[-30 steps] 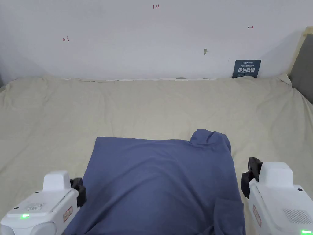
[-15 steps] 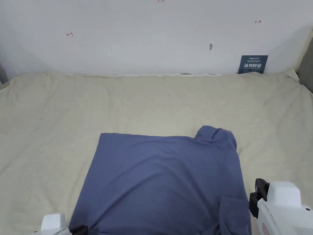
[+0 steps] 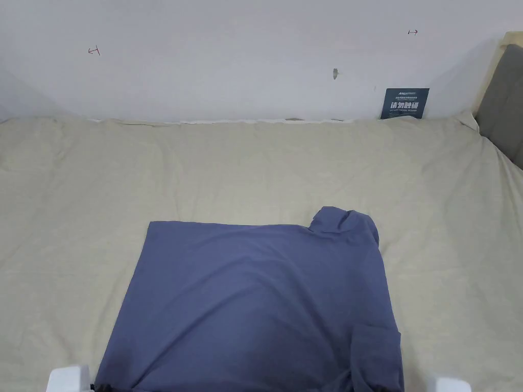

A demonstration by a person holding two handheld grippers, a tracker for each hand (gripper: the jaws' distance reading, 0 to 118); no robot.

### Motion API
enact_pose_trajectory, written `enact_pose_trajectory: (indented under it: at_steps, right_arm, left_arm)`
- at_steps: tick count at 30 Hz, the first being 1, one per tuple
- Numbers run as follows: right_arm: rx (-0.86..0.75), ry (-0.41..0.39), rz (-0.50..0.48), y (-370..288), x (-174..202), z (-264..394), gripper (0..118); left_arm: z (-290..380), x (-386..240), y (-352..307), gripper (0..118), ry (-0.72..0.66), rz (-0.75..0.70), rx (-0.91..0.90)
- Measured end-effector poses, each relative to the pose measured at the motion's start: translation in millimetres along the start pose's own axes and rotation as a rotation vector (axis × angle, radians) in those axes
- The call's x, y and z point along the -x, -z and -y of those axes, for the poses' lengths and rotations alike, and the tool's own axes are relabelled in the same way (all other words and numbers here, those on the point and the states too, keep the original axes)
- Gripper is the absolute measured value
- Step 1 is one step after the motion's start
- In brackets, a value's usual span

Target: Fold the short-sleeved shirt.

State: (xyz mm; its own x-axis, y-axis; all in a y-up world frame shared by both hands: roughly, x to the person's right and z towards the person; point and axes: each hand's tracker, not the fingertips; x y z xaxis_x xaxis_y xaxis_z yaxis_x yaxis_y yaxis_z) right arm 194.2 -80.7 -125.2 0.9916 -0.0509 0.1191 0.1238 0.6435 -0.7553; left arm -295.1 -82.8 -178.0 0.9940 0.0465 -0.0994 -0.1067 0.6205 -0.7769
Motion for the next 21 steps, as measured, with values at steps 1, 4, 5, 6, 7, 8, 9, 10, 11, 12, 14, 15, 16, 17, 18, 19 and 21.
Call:
enact_pose_trajectory:
  at_steps: [1, 4, 5, 6, 7, 8, 9, 10, 11, 12, 14, 15, 16, 17, 18, 19, 21]
  right_arm:
    - [0.020, -0.005, -0.006, 4, 1, 5, 111]
    - [0.050, -0.032, -0.009, 20, 6, 18, 108]
    - [0.050, -0.047, -0.014, 22, 6, 20, 99]
    - [0.046, -0.067, -0.023, 23, 7, 20, 76]
    - [0.041, -0.080, -0.028, 23, 8, 19, 50]
    - [0.032, -0.088, -0.054, 26, 8, 20, 24]
    - [0.030, -0.099, -0.068, 26, 9, 19, 3]
    - [0.021, -0.123, -0.049, 24, 10, 16, 2]
    - [0.002, -0.136, -0.041, 20, 10, 13, 2]
    - [-0.031, -0.134, -0.039, 14, 11, 8, 2]
    - [-0.070, -0.125, -0.023, 8, 11, -6, 2]
    - [-0.089, -0.121, -0.031, 8, 9, -15, 2]
    - [-0.111, -0.117, -0.033, 9, 9, -23, 2]
    - [-0.132, -0.119, -0.032, 9, 10, -35, 2]
    - [-0.153, -0.123, -0.028, 10, 12, -46, 2]
    - [-0.168, -0.122, -0.025, 12, 13, -56, 2]
    - [-0.197, -0.117, -0.022, 16, 16, -83, 2]
  left_arm:
    - [-1, 0, 0, 2, -0.004, 0.002, -0.004]
    - [-5, 4, 0, 2, -0.006, 0.005, -0.008]
    - [-6, 3, 0, 2, -0.004, 0.005, -0.007]
    - [-6, 7, 4, 2, -0.002, 0.004, -0.007]
    - [-7, 14, 11, 2, -0.002, 0.003, -0.007]
    - [-7, 15, 12, 2, -0.003, 0.002, -0.009]
    - [-7, 16, 12, 2, -0.006, 0.001, -0.013]
    - [-8, 15, 11, 2, -0.010, 0.000, -0.018]
    - [-9, 13, 7, 2, -0.014, 0.000, -0.022]
    - [-12, 13, 6, 2, -0.022, 0.003, -0.030]
    - [-22, 15, 4, 2, -0.043, 0.013, -0.057]
    - [-27, 12, 2, 2, -0.053, 0.018, -0.070]
    - [-35, 12, 2, 2, -0.059, 0.020, -0.083]
    - [-45, 11, 3, 2, -0.066, 0.026, -0.100]
    - [-54, 10, 5, 2, -0.072, 0.027, -0.122]
    - [-63, 8, 8, 2, -0.074, 0.025, -0.136]
    - [-85, 6, 15, 2, -0.079, 0.022, -0.167]
